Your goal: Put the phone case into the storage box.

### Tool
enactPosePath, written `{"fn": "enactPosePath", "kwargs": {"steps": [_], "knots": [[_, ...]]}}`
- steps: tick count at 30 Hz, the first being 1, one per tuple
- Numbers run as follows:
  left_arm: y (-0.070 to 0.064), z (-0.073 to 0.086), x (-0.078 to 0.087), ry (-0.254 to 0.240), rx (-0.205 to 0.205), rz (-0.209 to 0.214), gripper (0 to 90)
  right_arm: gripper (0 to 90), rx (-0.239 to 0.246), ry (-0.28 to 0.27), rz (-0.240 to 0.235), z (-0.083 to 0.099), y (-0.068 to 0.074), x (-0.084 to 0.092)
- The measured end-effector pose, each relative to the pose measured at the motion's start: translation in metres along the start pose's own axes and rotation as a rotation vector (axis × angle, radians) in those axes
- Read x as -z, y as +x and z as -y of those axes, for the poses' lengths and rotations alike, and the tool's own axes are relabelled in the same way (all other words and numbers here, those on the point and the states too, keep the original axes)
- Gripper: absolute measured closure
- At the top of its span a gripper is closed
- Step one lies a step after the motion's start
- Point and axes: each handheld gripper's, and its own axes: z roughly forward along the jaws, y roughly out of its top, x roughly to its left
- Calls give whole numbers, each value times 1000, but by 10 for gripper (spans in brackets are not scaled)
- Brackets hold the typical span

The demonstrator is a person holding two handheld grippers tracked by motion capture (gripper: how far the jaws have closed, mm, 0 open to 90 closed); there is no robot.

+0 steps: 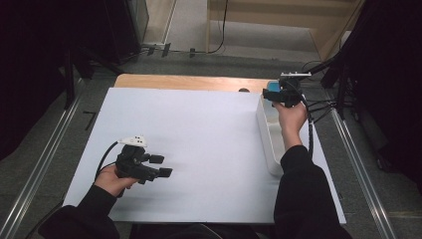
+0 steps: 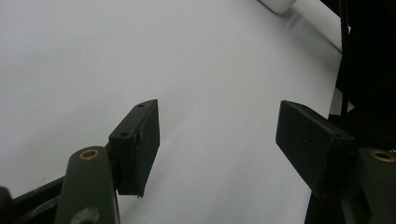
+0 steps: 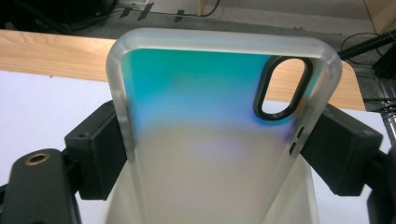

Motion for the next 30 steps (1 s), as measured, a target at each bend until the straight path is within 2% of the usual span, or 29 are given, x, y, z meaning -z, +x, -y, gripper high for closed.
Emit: {"fn": "enactPosePath", "kwargs": {"steps": [7,9,11,19,30], "knots": [[0,0,0,0,-1,-1,300,137,19,29,17,4,0,-2],[0,0,0,2,-1,-1,301,134,4,46,12,4,0,-3],[0,0,0,3,0,0,301,105,26,63,28,4,2,-5],[0,0,0,2,-2,-1,301,71,59,56,17,2,5,-4],[1,0,0,-1,0,0,301,72,59,21,-25,-12,10,11]]}}
